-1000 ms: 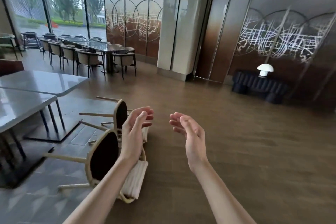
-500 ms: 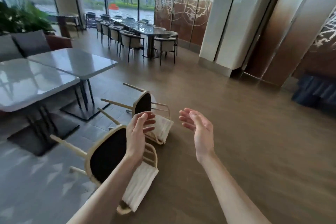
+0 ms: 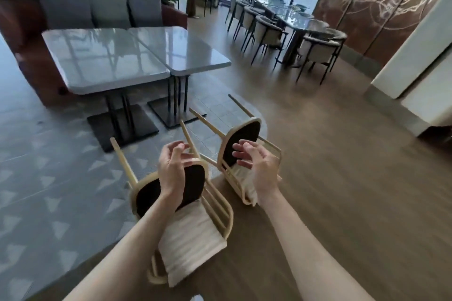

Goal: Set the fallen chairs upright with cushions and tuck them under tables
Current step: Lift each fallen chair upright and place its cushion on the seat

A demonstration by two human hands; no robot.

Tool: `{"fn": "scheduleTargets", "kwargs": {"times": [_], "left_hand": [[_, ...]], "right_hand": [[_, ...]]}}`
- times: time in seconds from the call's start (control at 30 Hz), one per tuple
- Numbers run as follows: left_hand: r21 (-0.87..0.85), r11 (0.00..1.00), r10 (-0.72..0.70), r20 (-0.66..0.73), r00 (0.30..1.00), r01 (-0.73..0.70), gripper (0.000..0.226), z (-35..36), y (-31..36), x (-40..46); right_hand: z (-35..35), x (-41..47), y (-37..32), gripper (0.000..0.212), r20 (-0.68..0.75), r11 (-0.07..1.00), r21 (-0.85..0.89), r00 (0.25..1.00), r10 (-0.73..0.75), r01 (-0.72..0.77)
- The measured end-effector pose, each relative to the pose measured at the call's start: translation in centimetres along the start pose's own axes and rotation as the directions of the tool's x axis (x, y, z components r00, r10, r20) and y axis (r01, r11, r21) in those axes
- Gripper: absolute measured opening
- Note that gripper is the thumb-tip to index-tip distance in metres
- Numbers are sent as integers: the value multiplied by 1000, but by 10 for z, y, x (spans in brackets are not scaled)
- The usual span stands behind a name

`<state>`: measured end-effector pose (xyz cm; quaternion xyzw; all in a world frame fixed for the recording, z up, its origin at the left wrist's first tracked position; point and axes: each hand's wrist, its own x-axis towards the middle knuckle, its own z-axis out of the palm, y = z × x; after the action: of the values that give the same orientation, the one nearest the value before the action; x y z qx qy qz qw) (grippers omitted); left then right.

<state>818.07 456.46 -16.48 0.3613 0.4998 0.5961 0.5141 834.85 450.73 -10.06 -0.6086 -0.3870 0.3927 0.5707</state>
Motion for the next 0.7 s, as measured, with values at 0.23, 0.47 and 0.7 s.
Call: {"fn": "scheduleTargets", "kwargs": {"times": [0.23,0.47,0.7], "left_hand": [[-67,963,-268,-203,942,260,28,32,-78,68],[-257,882,-466,-370,804,394,36,-19,-145,72],[-448,799,-601,-603,524,401,47,-35,-223,-9]], "right_hand": [[-3,129,23,29,141,972,-234,989,38,-4],[33,201,128,20,340,887,-407,865,369,-219],[71,181,252,16,458,695,-536,527,716,-479]]}}
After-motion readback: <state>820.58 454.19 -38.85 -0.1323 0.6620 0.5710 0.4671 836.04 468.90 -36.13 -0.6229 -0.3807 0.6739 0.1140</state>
